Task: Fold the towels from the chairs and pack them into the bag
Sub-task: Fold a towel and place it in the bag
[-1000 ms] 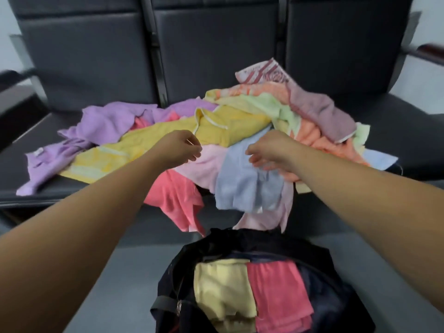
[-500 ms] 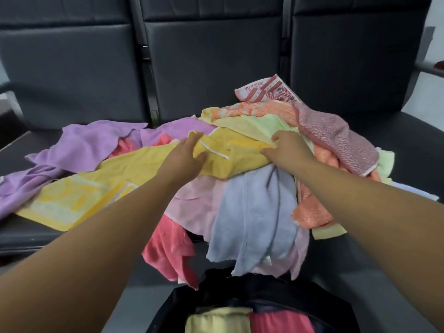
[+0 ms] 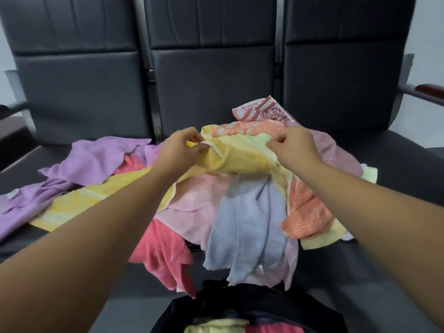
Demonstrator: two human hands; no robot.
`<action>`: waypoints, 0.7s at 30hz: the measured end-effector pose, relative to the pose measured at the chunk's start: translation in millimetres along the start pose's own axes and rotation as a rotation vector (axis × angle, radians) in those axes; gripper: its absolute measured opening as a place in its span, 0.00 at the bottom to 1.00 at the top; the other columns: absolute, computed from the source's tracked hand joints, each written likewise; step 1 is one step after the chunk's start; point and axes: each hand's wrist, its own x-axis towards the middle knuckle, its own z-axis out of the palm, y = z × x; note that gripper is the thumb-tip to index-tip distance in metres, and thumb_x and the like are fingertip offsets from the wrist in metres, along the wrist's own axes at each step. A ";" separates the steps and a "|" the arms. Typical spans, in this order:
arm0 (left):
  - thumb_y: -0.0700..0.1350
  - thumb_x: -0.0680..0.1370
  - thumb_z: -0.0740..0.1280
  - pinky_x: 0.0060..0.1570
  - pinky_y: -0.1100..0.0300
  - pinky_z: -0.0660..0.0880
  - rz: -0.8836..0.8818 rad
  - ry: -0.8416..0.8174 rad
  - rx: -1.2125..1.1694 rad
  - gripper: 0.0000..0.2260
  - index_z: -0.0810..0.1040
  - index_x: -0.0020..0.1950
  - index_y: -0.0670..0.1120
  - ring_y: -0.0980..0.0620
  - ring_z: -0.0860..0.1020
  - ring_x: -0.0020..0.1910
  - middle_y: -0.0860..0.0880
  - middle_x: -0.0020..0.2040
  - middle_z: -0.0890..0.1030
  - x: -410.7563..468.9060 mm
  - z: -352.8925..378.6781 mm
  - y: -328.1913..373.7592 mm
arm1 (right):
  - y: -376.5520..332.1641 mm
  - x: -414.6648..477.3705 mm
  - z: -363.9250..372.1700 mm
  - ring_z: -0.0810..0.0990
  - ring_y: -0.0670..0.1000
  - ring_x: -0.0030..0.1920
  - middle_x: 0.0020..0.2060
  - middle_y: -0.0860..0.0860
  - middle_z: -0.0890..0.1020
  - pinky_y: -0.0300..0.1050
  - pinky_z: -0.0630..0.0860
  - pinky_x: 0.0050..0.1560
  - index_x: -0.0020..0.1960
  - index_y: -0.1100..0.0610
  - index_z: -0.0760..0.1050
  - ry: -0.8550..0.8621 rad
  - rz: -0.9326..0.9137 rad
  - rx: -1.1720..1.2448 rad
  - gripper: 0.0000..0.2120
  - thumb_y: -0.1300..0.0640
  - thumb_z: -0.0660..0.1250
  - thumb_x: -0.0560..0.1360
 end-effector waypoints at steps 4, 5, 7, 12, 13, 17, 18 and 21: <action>0.46 0.79 0.71 0.42 0.57 0.79 0.091 0.018 -0.013 0.10 0.75 0.39 0.56 0.47 0.81 0.41 0.51 0.49 0.73 -14.1 -50.0 42.8 | -40.8 -22.9 -36.5 0.80 0.47 0.32 0.42 0.53 0.84 0.41 0.76 0.34 0.49 0.58 0.83 -0.152 -0.070 0.183 0.07 0.54 0.73 0.76; 0.46 0.79 0.71 0.42 0.58 0.76 0.120 0.013 0.013 0.10 0.75 0.40 0.56 0.50 0.80 0.41 0.52 0.48 0.74 -18.0 -60.6 53.5 | -51.9 -30.8 -43.8 0.82 0.47 0.36 0.47 0.50 0.84 0.40 0.77 0.34 0.56 0.54 0.81 -0.234 -0.072 0.245 0.13 0.49 0.74 0.75; 0.45 0.79 0.71 0.38 0.66 0.71 0.148 0.002 0.059 0.06 0.77 0.42 0.52 0.59 0.76 0.37 0.51 0.44 0.78 -27.4 -80.6 74.8 | -70.9 -44.9 -52.7 0.84 0.48 0.48 0.55 0.45 0.82 0.42 0.78 0.44 0.70 0.51 0.74 -0.381 -0.064 0.294 0.31 0.40 0.76 0.71; 0.47 0.79 0.70 0.36 0.64 0.71 0.197 -0.013 0.096 0.04 0.79 0.46 0.49 0.54 0.77 0.39 0.54 0.39 0.80 -53.6 -125.3 119.8 | -118.7 -80.5 -65.6 0.82 0.43 0.52 0.54 0.47 0.83 0.37 0.76 0.54 0.72 0.55 0.74 -0.468 -0.147 0.308 0.34 0.46 0.79 0.70; 0.47 0.80 0.70 0.37 0.62 0.72 0.208 -0.008 0.092 0.04 0.79 0.46 0.49 0.54 0.77 0.39 0.54 0.40 0.80 -58.0 -134.1 127.8 | -125.6 -85.2 -70.5 0.80 0.39 0.44 0.46 0.45 0.83 0.34 0.74 0.45 0.67 0.56 0.78 -0.459 -0.197 0.262 0.26 0.51 0.79 0.72; 0.47 0.81 0.68 0.41 0.58 0.73 0.258 -0.015 0.035 0.04 0.78 0.47 0.49 0.54 0.76 0.38 0.53 0.40 0.81 -75.8 -169.2 161.2 | -144.5 -100.3 -94.1 0.73 0.46 0.32 0.32 0.47 0.77 0.40 0.71 0.36 0.46 0.59 0.84 -0.376 -0.280 0.021 0.06 0.56 0.75 0.75; 0.47 0.81 0.68 0.43 0.57 0.75 0.260 -0.025 0.016 0.04 0.78 0.47 0.49 0.52 0.78 0.39 0.52 0.41 0.82 -80.3 -177.5 168.3 | -148.5 -104.0 -101.2 0.72 0.47 0.32 0.32 0.48 0.76 0.38 0.70 0.34 0.42 0.58 0.82 -0.362 -0.271 0.040 0.06 0.56 0.73 0.76; 0.48 0.82 0.67 0.48 0.51 0.78 0.230 -0.048 -0.073 0.06 0.77 0.46 0.50 0.48 0.78 0.39 0.51 0.38 0.82 -89.0 -198.2 178.6 | -161.8 -113.2 -122.8 0.70 0.51 0.36 0.33 0.52 0.71 0.43 0.68 0.37 0.38 0.56 0.71 -0.250 -0.216 0.325 0.10 0.56 0.65 0.77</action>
